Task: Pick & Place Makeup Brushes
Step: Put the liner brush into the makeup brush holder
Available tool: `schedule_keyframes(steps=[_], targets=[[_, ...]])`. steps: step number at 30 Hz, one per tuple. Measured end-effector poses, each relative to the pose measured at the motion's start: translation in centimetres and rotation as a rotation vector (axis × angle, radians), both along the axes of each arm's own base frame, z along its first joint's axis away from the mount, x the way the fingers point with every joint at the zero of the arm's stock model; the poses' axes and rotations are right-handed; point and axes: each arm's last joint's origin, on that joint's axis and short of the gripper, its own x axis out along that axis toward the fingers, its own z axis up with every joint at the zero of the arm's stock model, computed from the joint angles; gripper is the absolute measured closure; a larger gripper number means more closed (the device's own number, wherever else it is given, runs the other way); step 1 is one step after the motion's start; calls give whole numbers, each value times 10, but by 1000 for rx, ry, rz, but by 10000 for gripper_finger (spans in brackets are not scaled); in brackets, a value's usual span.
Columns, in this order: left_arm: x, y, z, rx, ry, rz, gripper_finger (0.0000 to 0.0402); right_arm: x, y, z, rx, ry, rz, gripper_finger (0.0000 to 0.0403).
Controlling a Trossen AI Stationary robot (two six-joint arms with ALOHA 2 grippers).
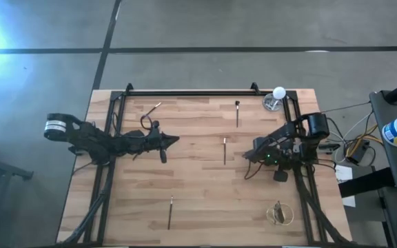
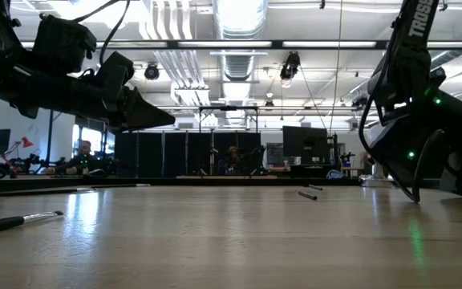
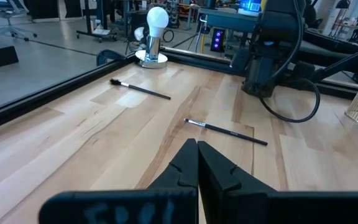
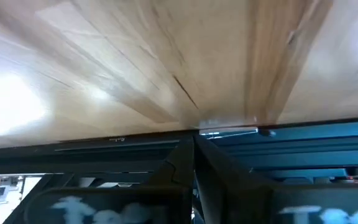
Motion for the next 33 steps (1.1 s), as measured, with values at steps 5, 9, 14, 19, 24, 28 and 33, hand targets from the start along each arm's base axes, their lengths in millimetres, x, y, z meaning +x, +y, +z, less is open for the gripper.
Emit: schedule_keyframes(steps=[5,9,14,19,24,28,33], targets=[[0,0,0,1,0,3,402,15,0,12,-4,-124,5,394],[0,0,0,1,0,4,402,36,0,37,-27,-355,4,394],[0,0,0,1,1,4,402,39,1,71,-76,-488,-52,394],[0,0,0,2,1,4,402,20,1,75,-111,-363,-85,394],[0,0,0,1,0,4,402,15,1,54,-107,-228,-74,394],[0,0,0,1,0,4,402,14,1,31,-99,-101,-41,394],[0,0,0,1,1,4,402,11,0,9,-101,23,-12,394]])
